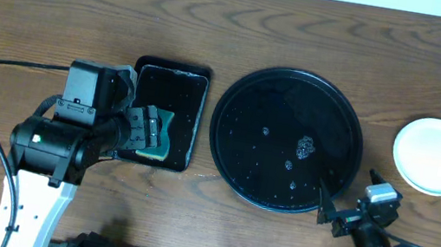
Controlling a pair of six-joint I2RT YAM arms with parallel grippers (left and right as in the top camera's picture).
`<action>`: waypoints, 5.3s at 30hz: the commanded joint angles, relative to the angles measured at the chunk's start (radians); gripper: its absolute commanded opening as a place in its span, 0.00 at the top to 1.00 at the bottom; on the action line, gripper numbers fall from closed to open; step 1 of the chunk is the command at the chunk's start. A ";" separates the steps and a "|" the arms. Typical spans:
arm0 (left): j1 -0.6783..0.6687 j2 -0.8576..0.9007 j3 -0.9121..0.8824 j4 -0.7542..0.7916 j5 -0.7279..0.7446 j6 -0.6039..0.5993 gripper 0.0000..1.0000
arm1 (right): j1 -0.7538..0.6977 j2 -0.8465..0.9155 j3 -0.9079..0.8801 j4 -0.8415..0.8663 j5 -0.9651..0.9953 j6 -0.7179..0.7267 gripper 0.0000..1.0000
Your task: Clean dirty plates on tray and stack at the side
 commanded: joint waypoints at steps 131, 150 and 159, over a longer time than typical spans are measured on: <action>0.113 -1.070 -1.179 1.109 -0.036 0.069 0.18 | -0.009 -0.014 -0.193 0.307 0.019 -0.012 0.01; 0.113 -1.070 -1.179 1.109 -0.036 0.069 0.18 | -0.009 -0.014 -0.193 0.307 0.019 -0.012 0.01; 0.113 -1.070 -1.179 1.109 -0.036 0.069 0.18 | -0.009 -0.014 -0.193 0.307 0.019 -0.012 0.01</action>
